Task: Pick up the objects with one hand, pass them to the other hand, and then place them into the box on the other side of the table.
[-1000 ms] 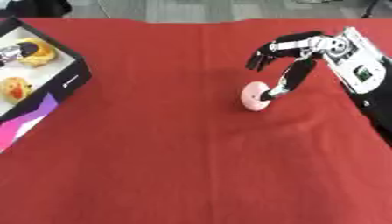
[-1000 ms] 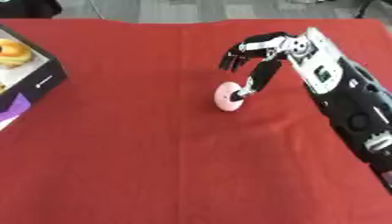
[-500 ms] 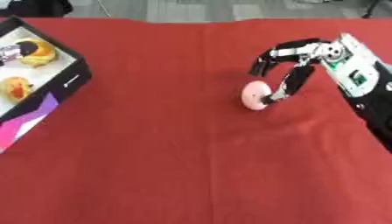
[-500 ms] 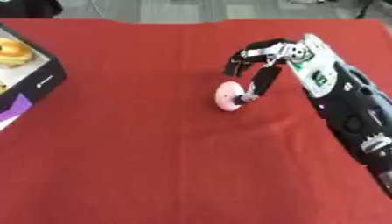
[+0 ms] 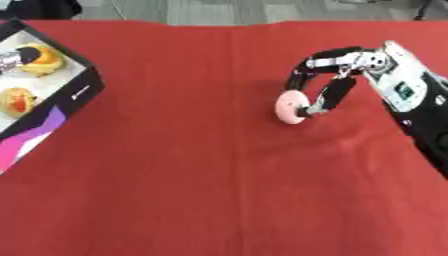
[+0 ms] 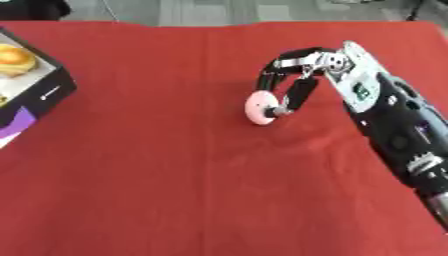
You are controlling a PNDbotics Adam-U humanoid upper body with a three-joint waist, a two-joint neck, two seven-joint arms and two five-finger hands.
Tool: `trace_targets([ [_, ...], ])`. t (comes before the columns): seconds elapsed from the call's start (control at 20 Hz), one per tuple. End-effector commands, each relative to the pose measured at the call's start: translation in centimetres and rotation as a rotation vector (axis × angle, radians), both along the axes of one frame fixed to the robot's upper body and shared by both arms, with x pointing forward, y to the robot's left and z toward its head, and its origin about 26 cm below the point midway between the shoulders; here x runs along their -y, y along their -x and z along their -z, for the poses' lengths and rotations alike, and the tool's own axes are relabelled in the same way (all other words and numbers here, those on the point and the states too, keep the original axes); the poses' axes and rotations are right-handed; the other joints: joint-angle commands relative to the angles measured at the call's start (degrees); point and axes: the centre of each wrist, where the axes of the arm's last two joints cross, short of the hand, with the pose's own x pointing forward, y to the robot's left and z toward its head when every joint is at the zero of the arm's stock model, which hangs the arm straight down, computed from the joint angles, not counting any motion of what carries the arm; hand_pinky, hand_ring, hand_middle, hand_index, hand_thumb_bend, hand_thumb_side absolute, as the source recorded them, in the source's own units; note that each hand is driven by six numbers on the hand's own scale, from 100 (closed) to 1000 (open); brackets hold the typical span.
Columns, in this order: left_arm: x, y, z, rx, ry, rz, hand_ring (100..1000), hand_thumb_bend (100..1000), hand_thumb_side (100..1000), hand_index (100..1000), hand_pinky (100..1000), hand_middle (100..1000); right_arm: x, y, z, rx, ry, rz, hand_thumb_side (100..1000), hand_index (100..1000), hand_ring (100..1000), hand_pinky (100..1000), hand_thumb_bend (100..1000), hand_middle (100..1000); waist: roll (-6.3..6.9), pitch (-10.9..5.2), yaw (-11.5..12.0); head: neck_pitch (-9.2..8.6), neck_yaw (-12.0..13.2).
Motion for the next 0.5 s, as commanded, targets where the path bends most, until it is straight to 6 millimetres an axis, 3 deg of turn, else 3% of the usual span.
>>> trace_targets([
  [0.05,-0.38,0.15,-1.48,0.041,-0.004,-0.01,750,785,461,700,867,692,0.38,0.03,-1.27,0.032,-0.017,0.007,155,699,745,889,299,643,-0.21,-0.51,0.07,0.21,0.01],
  [0.25,-0.43,0.12,-1.44,0.042,-0.007,-0.011,750,766,505,707,867,691,0.33,0.08,-1.31,0.036,-0.031,0.011,133,639,727,880,244,575,-0.21,-0.55,0.06,0.23,0.03],
  [0.35,-0.57,0.06,-1.36,0.039,0.004,-0.008,751,711,539,717,873,692,0.31,0.12,-1.33,0.036,-0.033,0.011,106,615,713,875,236,551,-0.22,-0.59,0.04,0.18,0.03],
  [0.5,-0.74,-0.02,-1.19,0.03,0.025,0.007,755,873,476,724,876,697,0.27,0.17,-1.3,0.031,-0.04,0.009,100,589,700,872,222,527,-0.21,-0.64,-0.03,0.16,0.04],
])
